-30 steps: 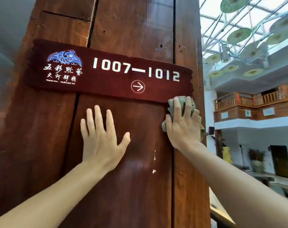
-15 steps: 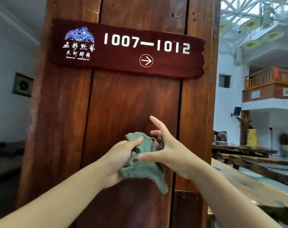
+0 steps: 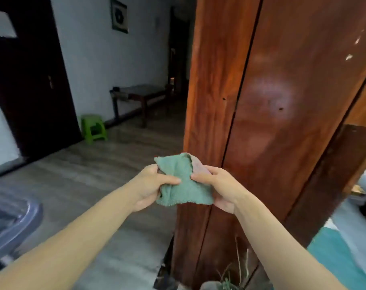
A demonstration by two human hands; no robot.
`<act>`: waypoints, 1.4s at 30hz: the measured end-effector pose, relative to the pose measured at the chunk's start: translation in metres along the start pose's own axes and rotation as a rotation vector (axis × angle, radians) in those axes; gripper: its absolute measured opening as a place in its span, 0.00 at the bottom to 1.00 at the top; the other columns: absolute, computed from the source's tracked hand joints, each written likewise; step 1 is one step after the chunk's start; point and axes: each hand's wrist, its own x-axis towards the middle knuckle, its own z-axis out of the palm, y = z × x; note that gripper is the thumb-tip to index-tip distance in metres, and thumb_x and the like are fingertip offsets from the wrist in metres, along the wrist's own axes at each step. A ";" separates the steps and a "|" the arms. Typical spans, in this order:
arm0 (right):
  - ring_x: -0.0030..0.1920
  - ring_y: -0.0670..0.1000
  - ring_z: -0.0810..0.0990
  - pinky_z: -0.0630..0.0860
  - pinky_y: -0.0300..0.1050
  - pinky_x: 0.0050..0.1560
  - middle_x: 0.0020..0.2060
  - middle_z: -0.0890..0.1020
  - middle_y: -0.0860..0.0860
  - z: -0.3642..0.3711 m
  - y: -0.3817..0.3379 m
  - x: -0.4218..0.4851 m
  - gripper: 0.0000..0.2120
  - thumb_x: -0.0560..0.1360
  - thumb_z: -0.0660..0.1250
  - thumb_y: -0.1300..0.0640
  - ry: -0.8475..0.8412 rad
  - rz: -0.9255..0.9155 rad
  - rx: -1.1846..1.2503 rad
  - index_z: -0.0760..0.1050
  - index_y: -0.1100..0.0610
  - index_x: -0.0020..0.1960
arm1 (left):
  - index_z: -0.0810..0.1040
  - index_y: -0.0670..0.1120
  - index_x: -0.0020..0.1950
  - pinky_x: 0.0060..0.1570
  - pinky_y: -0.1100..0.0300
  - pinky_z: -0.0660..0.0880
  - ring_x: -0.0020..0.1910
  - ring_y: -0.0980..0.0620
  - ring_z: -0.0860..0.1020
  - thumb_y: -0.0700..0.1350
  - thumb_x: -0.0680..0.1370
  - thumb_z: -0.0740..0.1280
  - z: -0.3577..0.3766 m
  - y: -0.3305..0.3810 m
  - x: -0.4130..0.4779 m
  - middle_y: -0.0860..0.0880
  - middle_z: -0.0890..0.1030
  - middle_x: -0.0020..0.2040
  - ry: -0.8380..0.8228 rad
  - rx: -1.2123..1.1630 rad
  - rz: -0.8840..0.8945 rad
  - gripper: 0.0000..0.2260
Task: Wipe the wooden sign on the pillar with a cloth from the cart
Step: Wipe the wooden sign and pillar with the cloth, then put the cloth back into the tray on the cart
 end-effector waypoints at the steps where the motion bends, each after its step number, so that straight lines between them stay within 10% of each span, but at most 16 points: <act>1: 0.58 0.59 0.85 0.81 0.54 0.55 0.61 0.84 0.61 0.023 0.020 0.003 0.16 0.78 0.68 0.63 0.010 0.022 0.052 0.80 0.63 0.65 | 0.79 0.40 0.63 0.60 0.43 0.79 0.58 0.41 0.84 0.33 0.76 0.67 -0.024 -0.016 -0.017 0.39 0.85 0.59 0.059 -0.037 -0.027 0.16; 12: 0.63 0.59 0.82 0.81 0.52 0.55 0.61 0.85 0.57 0.221 0.167 0.018 0.21 0.80 0.65 0.44 -0.150 0.466 0.279 0.81 0.56 0.65 | 0.78 0.47 0.64 0.48 0.52 0.82 0.55 0.48 0.86 0.41 0.81 0.63 -0.178 -0.124 -0.196 0.45 0.86 0.59 0.515 -0.375 -0.099 0.13; 21: 0.47 0.56 0.87 0.84 0.45 0.40 0.54 0.86 0.62 0.332 0.221 0.056 0.19 0.71 0.75 0.58 -0.406 0.593 0.132 0.81 0.65 0.60 | 0.86 0.44 0.55 0.46 0.49 0.84 0.53 0.42 0.86 0.35 0.78 0.66 -0.244 -0.169 -0.272 0.40 0.86 0.57 0.730 -0.616 -0.021 0.11; 27: 0.48 0.59 0.88 0.85 0.48 0.40 0.54 0.87 0.64 0.401 0.249 0.109 0.28 0.66 0.78 0.64 -0.494 0.634 0.189 0.76 0.67 0.65 | 0.75 0.38 0.68 0.41 0.48 0.83 0.49 0.40 0.85 0.31 0.74 0.70 -0.307 -0.175 -0.283 0.34 0.81 0.62 1.005 -0.666 -0.025 0.22; 30: 0.49 0.58 0.88 0.85 0.48 0.40 0.59 0.85 0.63 0.430 0.250 0.145 0.26 0.69 0.76 0.69 -0.553 0.588 0.179 0.75 0.58 0.65 | 0.71 0.44 0.72 0.45 0.47 0.82 0.49 0.42 0.84 0.29 0.73 0.70 -0.337 -0.162 -0.280 0.41 0.82 0.61 1.112 -0.678 0.020 0.28; 33: 0.53 0.57 0.88 0.85 0.50 0.41 0.63 0.84 0.58 0.450 0.248 0.182 0.43 0.69 0.75 0.73 -0.658 0.568 0.196 0.64 0.36 0.69 | 0.75 0.51 0.69 0.47 0.46 0.82 0.51 0.43 0.84 0.29 0.72 0.70 -0.361 -0.156 -0.282 0.46 0.82 0.62 1.183 -0.700 0.086 0.29; 39: 0.51 0.58 0.86 0.84 0.50 0.51 0.59 0.85 0.64 0.496 0.248 0.226 0.27 0.68 0.72 0.78 -1.010 0.514 -0.078 0.80 0.62 0.64 | 0.81 0.44 0.61 0.54 0.42 0.80 0.45 0.44 0.82 0.26 0.72 0.70 -0.386 -0.165 -0.297 0.41 0.82 0.51 1.366 -0.445 0.003 0.21; 42: 0.39 0.50 0.86 0.81 0.38 0.33 0.47 0.88 0.59 0.526 0.250 0.240 0.24 0.69 0.73 0.78 -1.079 0.447 -0.285 0.81 0.63 0.62 | 0.82 0.43 0.59 0.54 0.43 0.79 0.46 0.44 0.81 0.26 0.70 0.73 -0.407 -0.165 -0.313 0.42 0.82 0.49 1.442 -0.233 -0.087 0.21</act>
